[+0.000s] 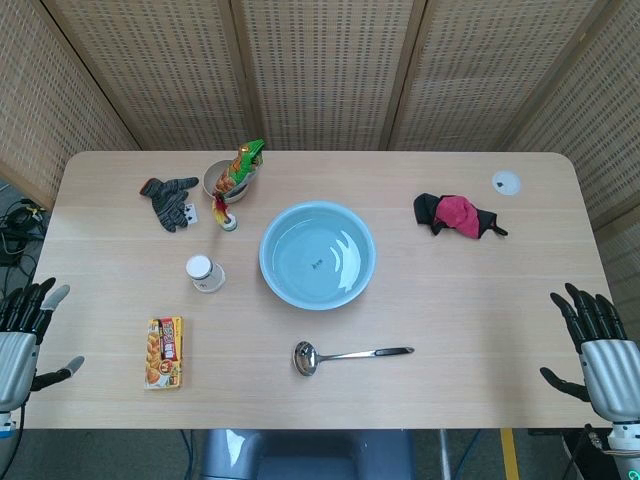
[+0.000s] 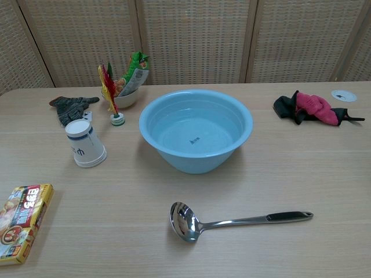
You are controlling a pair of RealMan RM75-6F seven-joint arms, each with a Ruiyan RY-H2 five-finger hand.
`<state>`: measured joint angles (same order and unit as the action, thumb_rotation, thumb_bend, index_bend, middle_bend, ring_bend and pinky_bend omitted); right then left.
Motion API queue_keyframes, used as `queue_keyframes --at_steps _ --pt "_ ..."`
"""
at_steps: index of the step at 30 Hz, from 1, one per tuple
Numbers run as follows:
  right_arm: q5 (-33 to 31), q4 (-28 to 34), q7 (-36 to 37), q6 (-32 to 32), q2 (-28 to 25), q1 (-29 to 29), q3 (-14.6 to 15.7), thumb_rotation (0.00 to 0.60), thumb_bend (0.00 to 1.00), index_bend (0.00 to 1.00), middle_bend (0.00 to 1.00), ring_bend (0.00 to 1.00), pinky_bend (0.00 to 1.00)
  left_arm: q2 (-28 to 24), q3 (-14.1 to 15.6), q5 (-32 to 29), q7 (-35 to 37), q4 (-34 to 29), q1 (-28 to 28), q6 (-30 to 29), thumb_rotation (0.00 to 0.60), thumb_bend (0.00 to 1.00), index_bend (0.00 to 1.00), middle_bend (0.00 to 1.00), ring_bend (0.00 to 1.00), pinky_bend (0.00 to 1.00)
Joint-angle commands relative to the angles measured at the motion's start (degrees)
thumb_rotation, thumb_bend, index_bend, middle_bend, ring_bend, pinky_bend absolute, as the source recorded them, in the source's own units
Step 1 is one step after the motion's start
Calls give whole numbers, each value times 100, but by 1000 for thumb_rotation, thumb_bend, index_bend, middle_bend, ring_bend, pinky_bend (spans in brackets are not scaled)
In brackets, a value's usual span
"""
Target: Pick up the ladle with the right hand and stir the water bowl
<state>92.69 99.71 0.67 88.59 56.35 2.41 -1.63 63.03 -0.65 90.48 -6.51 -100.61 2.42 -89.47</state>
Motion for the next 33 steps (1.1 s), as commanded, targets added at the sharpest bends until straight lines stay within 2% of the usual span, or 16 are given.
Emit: queue_keyframes --at_steps 1,5,6,7,9,11,13,14,17,21,25,29,33 --pt "-2 -1 -2 -26 1 9 7 600 0 21 0 0 0 6 -1 2 1 11 2 5 600 0 0 0 0 0" --pt "-19 6 -42 -134 -2 39 36 600 0 7 5 0 0 12 7 5 3 14 4 20 600 0 0 0 0 0" --pt "-25 8 -47 -150 -3 43 39 600 0 4 34 18 0 13 8 7 0 15 4 20 600 0 0 0 0 0" --pt "-37 14 -54 -185 -4 53 46 600 0 2 107 84 13 15 10 12 -10 17 3 19 600 0 0 0 0 0" --pt "-66 -14 -91 -297 46 123 26 600 0 2 298 285 158 31 18 35 -50 30 6 21 600 0 0 0 0 0" --pt "-74 -93 -169 -510 104 255 8 600 0 3 524 534 518 50 11 24 -76 46 9 29 600 0 0 0 0 0" --pt "-35 -177 -297 -908 137 517 -15 600 0 16 669 679 756 84 -12 -36 -113 71 25 67 600 0 0 0 0 0" --pt "-11 -191 -357 -1173 140 701 -40 600 0 31 733 739 842 105 -28 -77 -137 79 41 100 600 0 0 0 0 0" --pt "57 -72 -321 -1940 114 1214 -77 600 0 63 842 842 971 155 -81 -157 -216 87 82 153 600 0 0 0 0 0" --pt "-155 226 -113 -3263 100 2027 -170 600 0 128 920 917 1000 237 -160 -317 -325 140 142 251 600 0 0 0 0 0" --pt "-551 344 -178 -4160 363 2631 -330 600 16 295 953 948 1000 318 -248 -425 -307 264 194 286 600 0 0 0 0 0" --pt "-1004 218 -167 -4842 763 3095 -437 600 177 356 961 957 1000 361 -325 -546 -265 350 204 274 600 0 0 0 0 0" --pt "-1662 -127 -555 -5363 1294 3523 -490 600 333 380 966 962 1000 383 -387 -724 -327 380 204 294 600 0 0 0 0 0"
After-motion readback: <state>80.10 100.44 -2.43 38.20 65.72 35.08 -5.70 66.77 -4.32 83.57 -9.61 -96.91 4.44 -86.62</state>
